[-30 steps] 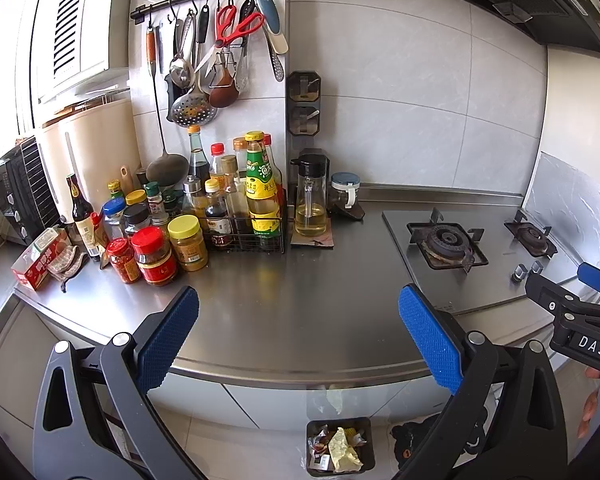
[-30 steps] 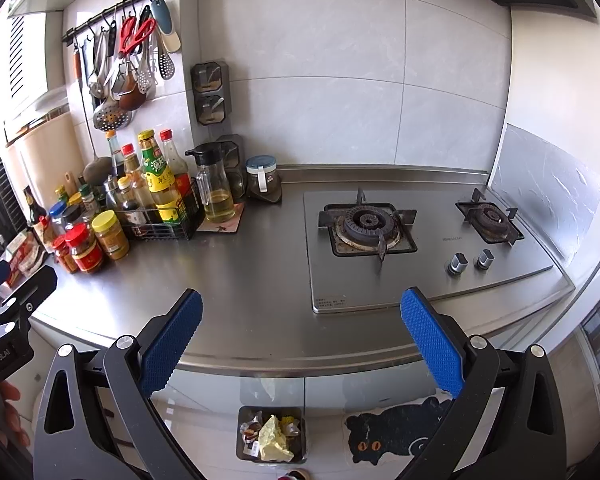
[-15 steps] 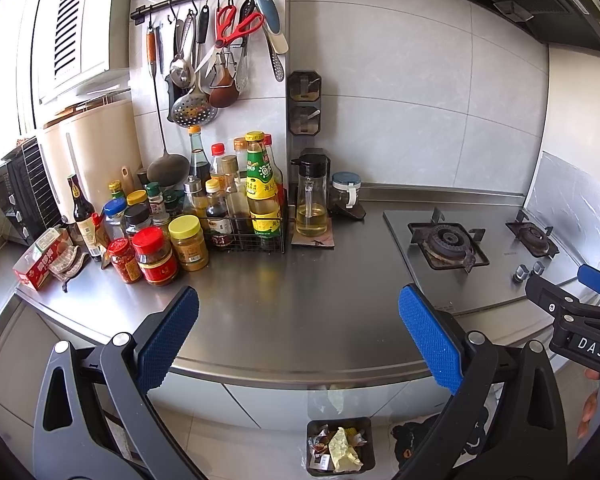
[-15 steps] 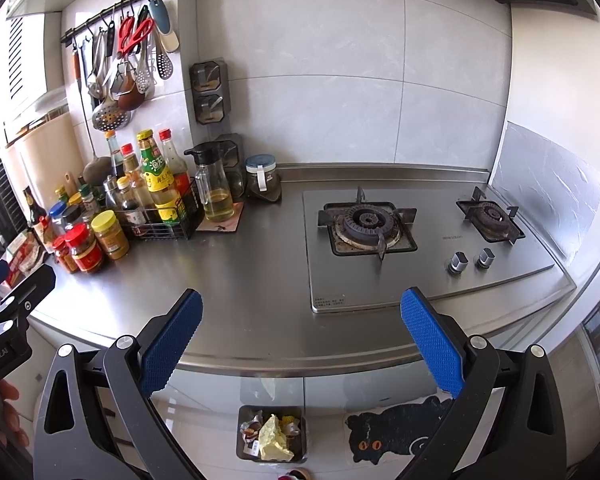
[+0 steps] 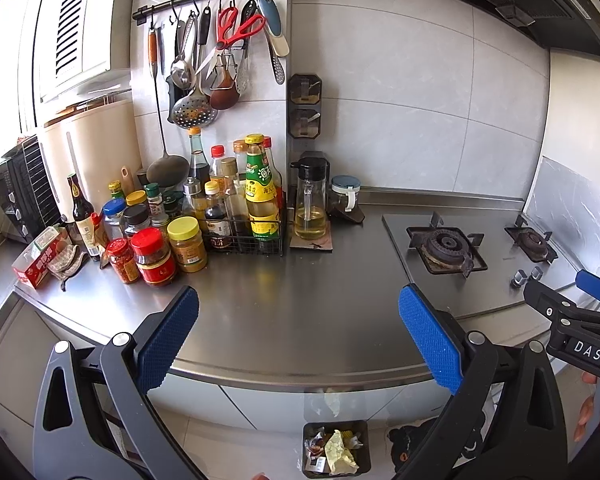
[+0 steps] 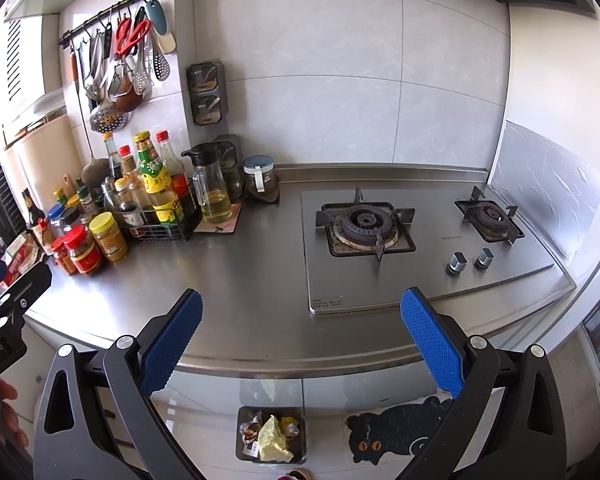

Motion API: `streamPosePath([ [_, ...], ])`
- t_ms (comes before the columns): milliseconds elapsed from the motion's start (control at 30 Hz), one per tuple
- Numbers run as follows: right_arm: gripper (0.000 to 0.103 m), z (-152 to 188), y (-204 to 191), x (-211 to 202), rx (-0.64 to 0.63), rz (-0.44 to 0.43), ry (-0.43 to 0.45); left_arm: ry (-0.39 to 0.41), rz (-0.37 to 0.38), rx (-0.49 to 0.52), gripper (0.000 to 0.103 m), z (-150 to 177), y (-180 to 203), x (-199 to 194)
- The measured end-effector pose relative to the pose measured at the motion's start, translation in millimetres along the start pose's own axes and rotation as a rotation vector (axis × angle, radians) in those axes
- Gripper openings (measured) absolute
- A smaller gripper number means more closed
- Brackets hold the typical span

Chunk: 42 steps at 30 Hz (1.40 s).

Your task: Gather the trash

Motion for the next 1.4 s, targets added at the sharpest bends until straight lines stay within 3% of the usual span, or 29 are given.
streamPosePath([
  [333, 0.100, 0.2, -0.2, 3.5, 0.004, 0.000, -0.006, -0.016, -0.020, -0.003, 0.095, 1.3, -2.6, 1.7],
  [867, 0.100, 2.6, -2.2, 4.3, 0.000, 0.003, -0.015, -0.038, 0.025, -0.036, 0.095, 5.3, -4.5, 5.1],
  [1400, 0.100, 1.9, -7.7, 2.3, -0.006, 0.003, -0.016, -0.054, -0.015, -0.019, 0.095, 5.4, -7.7, 6.5],
])
Point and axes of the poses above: each gripper's, at about its wrist camera, not at the fingertips, and x roughly the way its jaws point, y to its right, z to its underside, the point moved 5 cm from there along x, roughly the way its jaws point, and after that the axes turned 3 degrees about x, right-handed, at the moved point
